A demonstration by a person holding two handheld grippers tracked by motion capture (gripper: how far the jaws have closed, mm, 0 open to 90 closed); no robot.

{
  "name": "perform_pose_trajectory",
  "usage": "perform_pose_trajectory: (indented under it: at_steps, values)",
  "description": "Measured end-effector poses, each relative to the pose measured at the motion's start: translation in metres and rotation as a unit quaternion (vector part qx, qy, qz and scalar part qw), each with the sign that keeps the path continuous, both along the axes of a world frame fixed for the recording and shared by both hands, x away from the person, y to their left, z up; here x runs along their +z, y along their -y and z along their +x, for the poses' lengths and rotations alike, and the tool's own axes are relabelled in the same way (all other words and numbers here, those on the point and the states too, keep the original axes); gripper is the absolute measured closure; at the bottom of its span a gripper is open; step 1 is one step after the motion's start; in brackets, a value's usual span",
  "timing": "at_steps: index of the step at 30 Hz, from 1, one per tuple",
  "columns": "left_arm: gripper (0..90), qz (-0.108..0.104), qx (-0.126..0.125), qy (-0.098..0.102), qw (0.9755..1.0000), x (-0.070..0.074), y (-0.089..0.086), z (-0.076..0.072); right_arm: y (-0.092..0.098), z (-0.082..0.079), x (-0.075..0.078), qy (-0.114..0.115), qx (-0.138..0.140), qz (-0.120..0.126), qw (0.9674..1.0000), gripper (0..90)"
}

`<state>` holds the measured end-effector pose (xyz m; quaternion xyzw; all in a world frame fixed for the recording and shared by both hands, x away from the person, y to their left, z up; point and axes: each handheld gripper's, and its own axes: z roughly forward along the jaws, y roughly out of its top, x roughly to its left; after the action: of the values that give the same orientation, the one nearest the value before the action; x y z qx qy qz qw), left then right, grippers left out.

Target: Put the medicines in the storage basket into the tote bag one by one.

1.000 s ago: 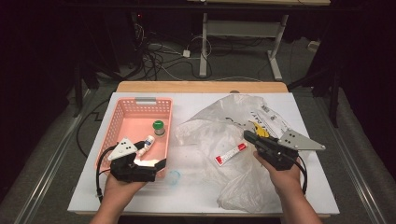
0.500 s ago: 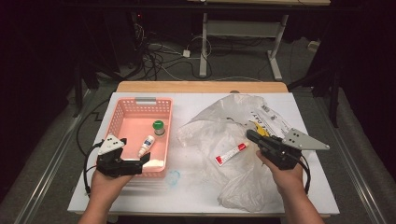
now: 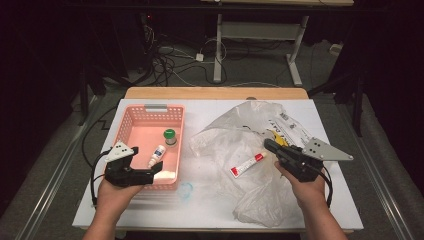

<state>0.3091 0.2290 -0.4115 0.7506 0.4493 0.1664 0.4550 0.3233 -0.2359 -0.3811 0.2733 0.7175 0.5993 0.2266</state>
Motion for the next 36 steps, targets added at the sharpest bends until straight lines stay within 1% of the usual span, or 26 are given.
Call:
perform_pose_trajectory:
  at_steps: [2, 3, 4, 7, 10, 11, 12, 13, 14, 16, 18, 22, 24, 25, 28, 30, 32, 36]
  values:
    - [0.0, -0.004, -0.005, 0.004, 1.0000, 0.003, 0.006, 0.006, 0.001, 0.001, 0.000, 0.001, 0.002, 0.003, 1.0000, 90.0]
    - [0.0, -0.003, -0.008, 0.006, 0.9999, 0.005, 0.009, 0.009, 0.002, 0.001, 0.000, -0.002, 0.001, 0.002, 1.0000, 90.0]
    - [0.0, 0.000, -0.011, 0.007, 0.9999, 0.007, 0.013, 0.012, 0.001, 0.001, -0.001, -0.005, 0.001, 0.004, 1.0000, 90.0]
    - [0.0, 0.007, -0.013, 0.006, 0.9999, 0.013, 0.022, 0.024, 0.002, 0.001, -0.001, -0.001, 0.003, 0.000, 1.0000, 90.0]
    - [0.0, 0.003, -0.006, 0.003, 1.0000, 0.017, 0.026, 0.037, 0.003, 0.000, 0.000, -0.003, 0.002, 0.006, 1.0000, 90.0]
    - [0.0, 0.000, -0.002, 0.002, 1.0000, 0.017, 0.027, 0.043, 0.002, 0.000, 0.001, -0.001, 0.002, 0.008, 1.0000, 90.0]
    - [0.0, 0.002, 0.004, 0.001, 1.0000, 0.017, 0.028, 0.048, 0.002, 0.000, 0.001, -0.001, 0.003, 0.006, 1.0000, 90.0]
    - [0.0, 0.013, 0.007, 0.003, 0.9999, 0.017, 0.029, 0.052, 0.002, 0.000, 0.001, -0.001, 0.003, 0.006, 1.0000, 90.0]
    - [0.0, 0.016, 0.008, 0.003, 0.9998, 0.017, 0.030, 0.057, 0.002, -0.001, 0.001, -0.004, 0.003, 0.007, 1.0000, 90.0]
    - [0.0, 0.012, 0.003, 0.004, 0.9999, 0.016, 0.030, 0.065, 0.002, -0.001, 0.001, -0.001, 0.001, 0.008, 1.0000, 90.0]
    - [0.0, 0.015, 0.008, 0.002, 0.9999, 0.015, 0.030, 0.073, 0.003, 0.000, 0.000, 0.001, 0.001, 0.007, 1.0000, 90.0]
    - [0.0, 0.009, 0.017, -0.016, 0.9997, 0.009, 0.027, 0.088, 0.003, 0.001, -0.001, -0.002, 0.000, 0.008, 1.0000, 90.0]
    - [0.0, 0.011, 0.024, -0.023, 0.9994, 0.006, 0.025, 0.095, 0.003, 0.000, -0.001, -0.004, 0.000, 0.006, 1.0000, 90.0]
    - [0.0, 0.012, 0.027, -0.026, 0.9992, 0.006, 0.024, 0.098, 0.003, 0.000, 0.000, -0.001, 0.001, 0.005, 1.0000, 90.0]
    - [1.2, 0.008, 0.031, -0.033, 0.9990, 0.003, 0.022, 0.107, 0.003, 0.000, -0.001, -0.001, 0.002, 0.004, 1.0000, 90.0]
    - [1.9, 0.005, 0.036, -0.033, 0.9988, 0.002, 0.021, 0.112, 0.002, 0.001, -0.001, 0.001, 0.003, 0.003, 1.0000, 90.0]
    - [2.3, 0.011, 0.040, -0.038, 0.9984, 0.000, 0.020, 0.117, 0.002, 0.000, -0.002, -0.001, 0.002, 0.002, 1.0000, 90.0]
    - [2.6, 0.022, 0.047, -0.041, 0.9978, -0.004, 0.020, 0.122, 0.002, 0.000, -0.001, -0.001, 0.003, 0.003, 1.0000, 90.0]
